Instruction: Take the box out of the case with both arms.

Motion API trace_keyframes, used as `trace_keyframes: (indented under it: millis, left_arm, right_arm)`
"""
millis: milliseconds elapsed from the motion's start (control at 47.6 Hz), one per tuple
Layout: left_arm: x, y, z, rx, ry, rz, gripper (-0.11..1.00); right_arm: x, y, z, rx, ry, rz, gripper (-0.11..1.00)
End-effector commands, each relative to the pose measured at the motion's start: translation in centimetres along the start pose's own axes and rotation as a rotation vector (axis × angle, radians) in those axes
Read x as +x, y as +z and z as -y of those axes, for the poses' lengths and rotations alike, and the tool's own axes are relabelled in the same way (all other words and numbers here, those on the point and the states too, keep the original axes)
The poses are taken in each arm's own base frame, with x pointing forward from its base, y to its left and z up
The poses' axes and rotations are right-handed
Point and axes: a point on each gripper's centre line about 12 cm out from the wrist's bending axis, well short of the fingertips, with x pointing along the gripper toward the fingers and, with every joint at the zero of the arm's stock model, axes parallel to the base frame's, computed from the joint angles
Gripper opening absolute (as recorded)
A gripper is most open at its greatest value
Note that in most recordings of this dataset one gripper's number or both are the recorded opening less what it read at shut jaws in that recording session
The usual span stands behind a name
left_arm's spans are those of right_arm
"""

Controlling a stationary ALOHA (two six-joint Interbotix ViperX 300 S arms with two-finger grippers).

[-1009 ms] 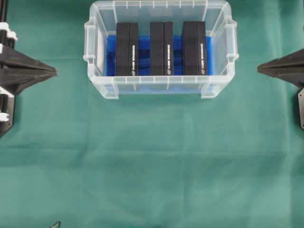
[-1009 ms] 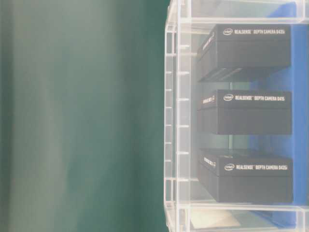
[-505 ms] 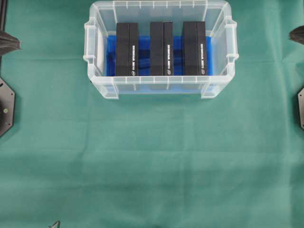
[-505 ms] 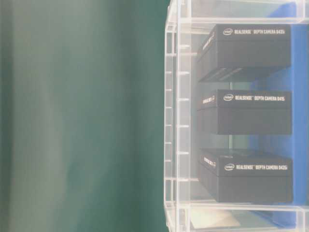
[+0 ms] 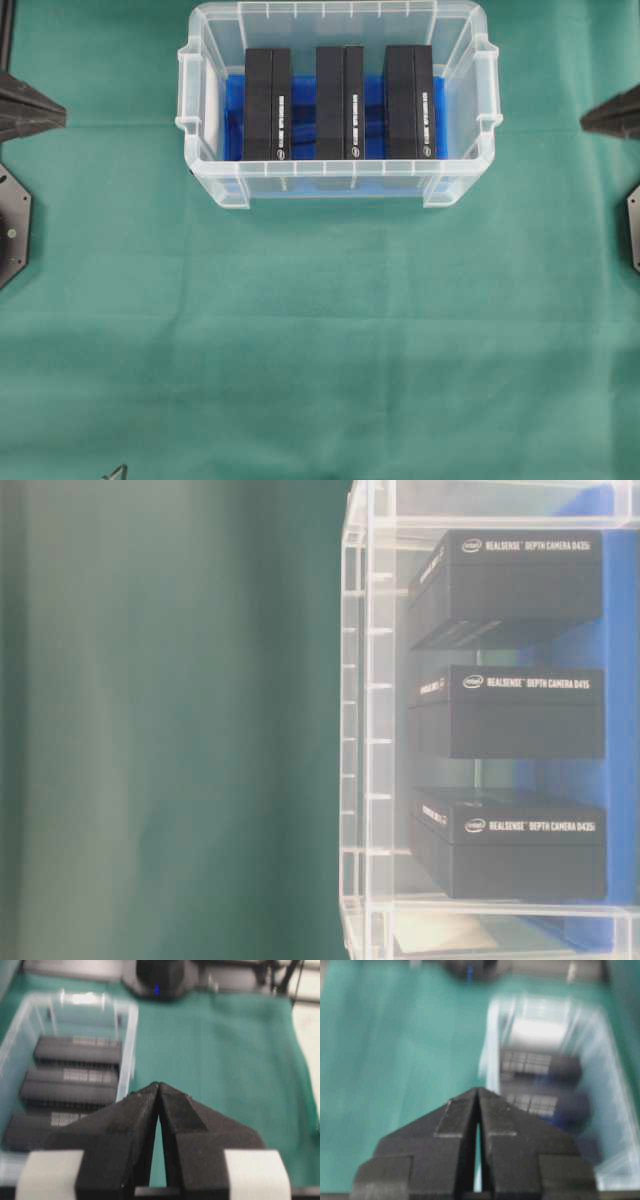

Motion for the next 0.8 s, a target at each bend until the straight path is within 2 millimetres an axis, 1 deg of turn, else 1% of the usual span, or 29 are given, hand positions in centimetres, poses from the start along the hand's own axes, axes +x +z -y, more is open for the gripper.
trace_keyframes:
  millis: [0,63,84,189,357,421,505,778]
  left_arm:
    - [-0.4,0.4,0.2,0.001,0.002,-0.100,0.00]
    - [-0.4,0.1,0.4,0.002,0.007,-0.195,0.00]
    - [-0.4,-0.1,0.4,0.003,0.010,-0.227,0.00]
    - [-0.4,-1.0,0.4,0.009,0.024,-0.400,0.00]
    - [-0.3,-2.9,0.5,0.022,0.042,-0.643,0.00]
    - [-0.3,-3.5,0.5,0.030,0.047,-0.721,0.00]
    - [-0.2,-3.8,0.5,0.032,0.055,-0.763,0.00]
    - [-0.4,-3.9,0.5,0.017,0.060,-0.758,0.00]
  right_arm:
    - [-0.4,-0.7,0.1,0.035,-0.012,-0.150,0.00]
    - [-0.4,-1.8,0.1,0.067,-0.028,-0.281,0.00]
    - [-0.4,-2.4,0.1,0.081,-0.037,-0.349,0.00]
    - [-0.7,-4.1,0.3,0.114,-0.071,-0.557,0.00]
    - [-1.7,-5.6,0.4,0.132,-0.108,-0.776,0.00]
    - [-2.0,-5.7,0.4,0.131,-0.112,-0.810,0.00]
    - [-2.0,-6.0,0.5,0.129,-0.120,-0.840,0.00]
    - [-1.9,-6.0,0.7,0.125,-0.141,-0.854,0.00]
